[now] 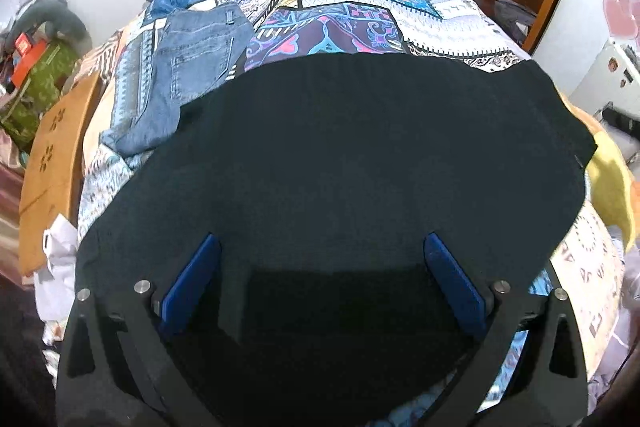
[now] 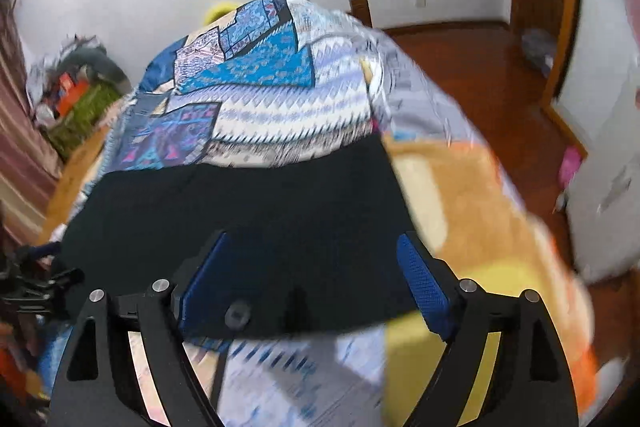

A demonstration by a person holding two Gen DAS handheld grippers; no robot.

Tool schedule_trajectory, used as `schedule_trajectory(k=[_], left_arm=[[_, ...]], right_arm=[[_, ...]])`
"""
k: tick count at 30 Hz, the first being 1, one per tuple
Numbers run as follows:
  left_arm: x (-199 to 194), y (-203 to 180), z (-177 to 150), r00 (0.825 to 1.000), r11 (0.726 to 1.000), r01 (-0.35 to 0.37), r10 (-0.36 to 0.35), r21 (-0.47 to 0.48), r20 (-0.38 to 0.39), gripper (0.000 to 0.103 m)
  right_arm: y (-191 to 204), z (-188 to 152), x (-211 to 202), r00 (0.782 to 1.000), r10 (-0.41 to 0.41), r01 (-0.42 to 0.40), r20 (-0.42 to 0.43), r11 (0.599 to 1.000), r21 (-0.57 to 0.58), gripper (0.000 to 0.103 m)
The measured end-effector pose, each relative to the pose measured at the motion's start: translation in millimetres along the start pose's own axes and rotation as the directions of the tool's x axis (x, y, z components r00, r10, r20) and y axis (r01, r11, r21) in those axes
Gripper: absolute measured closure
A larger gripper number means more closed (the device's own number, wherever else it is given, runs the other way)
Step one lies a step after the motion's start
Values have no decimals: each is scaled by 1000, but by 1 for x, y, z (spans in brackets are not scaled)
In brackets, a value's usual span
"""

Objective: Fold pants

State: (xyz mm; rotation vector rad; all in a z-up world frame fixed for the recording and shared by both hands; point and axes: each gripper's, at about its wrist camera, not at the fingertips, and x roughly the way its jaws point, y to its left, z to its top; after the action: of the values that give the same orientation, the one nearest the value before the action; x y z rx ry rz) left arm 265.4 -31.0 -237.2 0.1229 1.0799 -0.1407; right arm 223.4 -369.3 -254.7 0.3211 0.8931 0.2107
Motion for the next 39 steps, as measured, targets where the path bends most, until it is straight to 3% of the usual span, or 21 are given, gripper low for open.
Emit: schedule_trajectory(k=[4,8,12,16,19,23,27,33,39], left_arm=[[-6,2,-10,1000,1000,17,-17,-13,1,0],[-14,7,-18,999,999,37,-37,-34,-4,0],[-20,15,-24,998,996,59,-59,-69,1,0],[-23,22,-24,999,996,34,-33,-87,17,0],[-24,25,-22,999,996,16,-13,-90,29,0],[-22,26,-17,999,996,7,-3,-91,42,0],[-22,25,-14,998,996,-2,6,-85,57,0],[-35,30,-12,994,996,-22,30,-86,101,0],[-51,51,-12,988,990,-47,66,-133,141,0]], right_arm=[[-11,-21,15,994,93,-85,-58,987,139,21],[-22,-31,36,984,144,-117,-101,964,237,21],[-32,-33,56,976,191,-145,-108,930,336,21],[-40,-33,70,968,235,-180,-85,893,412,22],[-42,-29,79,966,247,-193,-71,878,438,34],[-54,-23,84,973,225,-174,-49,856,486,67],[-58,-11,77,986,168,-141,-22,885,443,92],[-34,13,46,995,86,-98,55,957,271,95],[12,47,-2,976,123,-148,177,979,138,96]])
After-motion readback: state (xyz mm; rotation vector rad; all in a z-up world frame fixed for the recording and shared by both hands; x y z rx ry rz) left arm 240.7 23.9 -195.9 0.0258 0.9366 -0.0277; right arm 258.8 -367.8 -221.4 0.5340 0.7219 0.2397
